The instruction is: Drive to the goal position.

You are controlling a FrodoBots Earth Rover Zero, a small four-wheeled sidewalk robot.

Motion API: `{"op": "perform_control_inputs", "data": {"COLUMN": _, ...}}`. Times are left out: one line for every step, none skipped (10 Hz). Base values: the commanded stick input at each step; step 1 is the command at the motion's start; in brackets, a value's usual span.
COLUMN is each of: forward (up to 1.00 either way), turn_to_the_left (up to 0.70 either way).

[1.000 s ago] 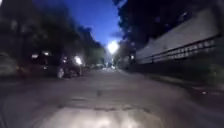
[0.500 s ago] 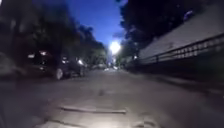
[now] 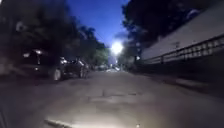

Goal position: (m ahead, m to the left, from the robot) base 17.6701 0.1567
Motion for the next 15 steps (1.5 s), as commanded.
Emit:
{"op": "perform_control_inputs", "data": {"forward": 0.85, "turn_to_the_left": -0.34}}
{"op": "perform_control_inputs", "data": {"forward": 0.85, "turn_to_the_left": -0.34}}
{"op": "perform_control_inputs", "data": {"forward": 0.85, "turn_to_the_left": -0.34}}
{"op": "perform_control_inputs", "data": {"forward": 0.85, "turn_to_the_left": -0.25}}
{"op": "perform_control_inputs", "data": {"forward": 0.85, "turn_to_the_left": 0.0}}
{"op": "perform_control_inputs", "data": {"forward": 0.85, "turn_to_the_left": 0.0}}
{"op": "perform_control_inputs", "data": {"forward": 0.85, "turn_to_the_left": 0.0}}
{"op": "perform_control_inputs", "data": {"forward": 0.85, "turn_to_the_left": 0.0}}
{"op": "perform_control_inputs", "data": {"forward": 0.85, "turn_to_the_left": 0.0}}
{"op": "perform_control_inputs", "data": {"forward": 0.85, "turn_to_the_left": 0.0}}
{"op": "perform_control_inputs", "data": {"forward": 0.85, "turn_to_the_left": 0.0}}
{"op": "perform_control_inputs", "data": {"forward": 0.85, "turn_to_the_left": 0.0}}
{"op": "perform_control_inputs", "data": {"forward": 0.85, "turn_to_the_left": 0.0}}
{"op": "perform_control_inputs", "data": {"forward": 0.85, "turn_to_the_left": 0.0}}
{"op": "perform_control_inputs", "data": {"forward": 0.85, "turn_to_the_left": 0.0}}
